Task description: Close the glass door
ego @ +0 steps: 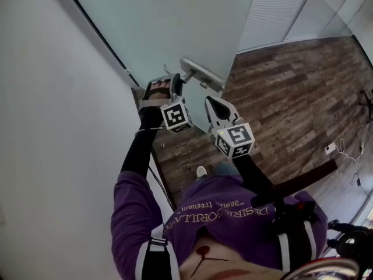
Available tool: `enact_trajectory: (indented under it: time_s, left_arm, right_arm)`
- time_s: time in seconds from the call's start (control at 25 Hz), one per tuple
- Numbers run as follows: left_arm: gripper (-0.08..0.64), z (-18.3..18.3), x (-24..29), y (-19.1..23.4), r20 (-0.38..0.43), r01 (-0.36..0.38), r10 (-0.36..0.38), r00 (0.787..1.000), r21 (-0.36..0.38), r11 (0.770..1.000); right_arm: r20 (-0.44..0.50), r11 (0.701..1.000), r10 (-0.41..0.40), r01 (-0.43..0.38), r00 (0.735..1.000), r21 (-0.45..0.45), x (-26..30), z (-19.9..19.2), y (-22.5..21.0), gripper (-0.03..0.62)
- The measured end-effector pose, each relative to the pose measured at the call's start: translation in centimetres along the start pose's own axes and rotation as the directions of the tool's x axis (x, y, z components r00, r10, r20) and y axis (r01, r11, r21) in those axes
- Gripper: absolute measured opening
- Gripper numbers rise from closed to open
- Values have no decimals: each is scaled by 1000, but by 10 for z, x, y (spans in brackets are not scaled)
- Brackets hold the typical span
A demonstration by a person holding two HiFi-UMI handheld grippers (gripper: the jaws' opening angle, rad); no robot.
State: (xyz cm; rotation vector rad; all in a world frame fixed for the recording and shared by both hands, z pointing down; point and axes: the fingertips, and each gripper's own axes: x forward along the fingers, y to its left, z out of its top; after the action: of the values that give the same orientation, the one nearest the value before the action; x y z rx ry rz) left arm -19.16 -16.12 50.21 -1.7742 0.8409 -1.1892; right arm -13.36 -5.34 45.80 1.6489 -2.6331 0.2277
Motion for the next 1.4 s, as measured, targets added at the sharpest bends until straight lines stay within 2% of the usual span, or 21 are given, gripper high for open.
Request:
enact_trajectory:
  time_s: [0.32, 0.56, 0.96, 1.16, 1.4]
  left_arm:
    - [123, 16, 17, 6, -23, -19, 18, 1000, -19, 1000]
    - [123, 21, 38, 11, -63, 45, -47, 997, -28, 999]
    - [123, 40, 74, 23, -110, 60, -62, 992, -24, 998]
    - [123, 51, 95, 26, -143, 54, -62, 988, -63, 997]
    - [123, 57, 113, 33, -165, 34, -44, 985, -63, 997]
  right_arm:
    - [-6, 1000, -10, 10, 1000, 6, -10, 3, -26, -11]
    - [-1, 1000, 9, -9, 1000, 5, -2, 11, -55, -11]
    - [-1, 999, 44, -44, 999, 7, 11, 25, -104, -11]
    - [-6, 999, 51, -51, 999, 10, 16, 26, -130, -11]
    - [0, 998, 62, -62, 998, 12, 21, 24, -147, -11]
